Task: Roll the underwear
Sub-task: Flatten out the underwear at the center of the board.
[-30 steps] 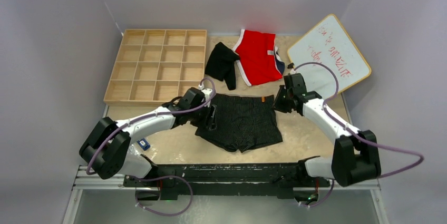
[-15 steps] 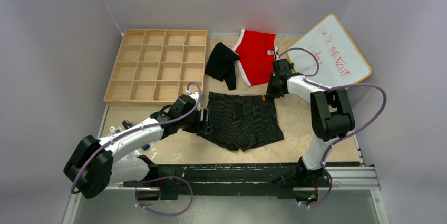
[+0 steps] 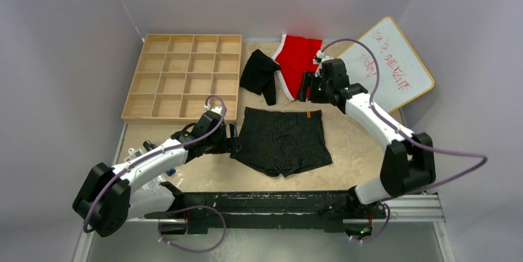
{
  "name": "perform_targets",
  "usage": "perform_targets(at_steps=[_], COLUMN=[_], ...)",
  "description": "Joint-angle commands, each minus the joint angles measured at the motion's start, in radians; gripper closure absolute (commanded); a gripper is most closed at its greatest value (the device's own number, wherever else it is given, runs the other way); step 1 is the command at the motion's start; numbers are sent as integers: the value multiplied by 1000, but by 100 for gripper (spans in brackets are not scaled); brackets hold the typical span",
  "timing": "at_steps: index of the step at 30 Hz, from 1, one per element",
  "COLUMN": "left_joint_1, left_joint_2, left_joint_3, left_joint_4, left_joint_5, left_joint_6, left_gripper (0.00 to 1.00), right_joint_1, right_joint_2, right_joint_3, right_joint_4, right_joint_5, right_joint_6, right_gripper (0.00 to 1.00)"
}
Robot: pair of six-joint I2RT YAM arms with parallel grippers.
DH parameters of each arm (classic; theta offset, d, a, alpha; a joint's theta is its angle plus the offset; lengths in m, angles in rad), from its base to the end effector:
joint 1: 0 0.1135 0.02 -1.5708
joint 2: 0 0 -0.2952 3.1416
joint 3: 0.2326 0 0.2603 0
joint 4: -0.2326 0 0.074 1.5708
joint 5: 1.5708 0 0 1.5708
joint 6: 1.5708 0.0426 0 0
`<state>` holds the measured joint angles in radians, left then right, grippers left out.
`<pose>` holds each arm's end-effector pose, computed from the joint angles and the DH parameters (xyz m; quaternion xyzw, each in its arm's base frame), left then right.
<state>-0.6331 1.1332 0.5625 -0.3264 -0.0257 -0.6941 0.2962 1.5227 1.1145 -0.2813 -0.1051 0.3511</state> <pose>0.1725 -0.1253 0.2034 -0.0330 0.9432 -0.1940 0.2678 0.3353 0.1070 0.2889 0.0024 0.9035 0.1805 0.3887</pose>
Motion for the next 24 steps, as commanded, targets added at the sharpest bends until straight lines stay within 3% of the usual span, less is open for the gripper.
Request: perform_targets(at_steps=[1, 5, 9, 15, 24], left_joint_1=[73, 85, 92, 92, 90], left_joint_2=[47, 97, 147, 169, 218], left_joint_3=[-1, -4, 9, 4, -1], left_joint_4=[27, 70, 97, 45, 43], left_joint_5=[92, 168, 216, 200, 194], left_joint_6=[32, 18, -6, 0, -9], left_gripper=[25, 38, 39, 40, 54], right_joint_1=[70, 92, 133, 216, 225], right_joint_2=[-88, -93, -84, -77, -75], right_joint_3=[-26, -20, -11, 47, 78], right_joint_4=[39, 11, -12, -64, -69], right_joint_5=[-21, -42, -38, 166, 191], right_joint_6=[37, 60, 70, 69, 69], right_gripper=[31, 31, 34, 34, 36])
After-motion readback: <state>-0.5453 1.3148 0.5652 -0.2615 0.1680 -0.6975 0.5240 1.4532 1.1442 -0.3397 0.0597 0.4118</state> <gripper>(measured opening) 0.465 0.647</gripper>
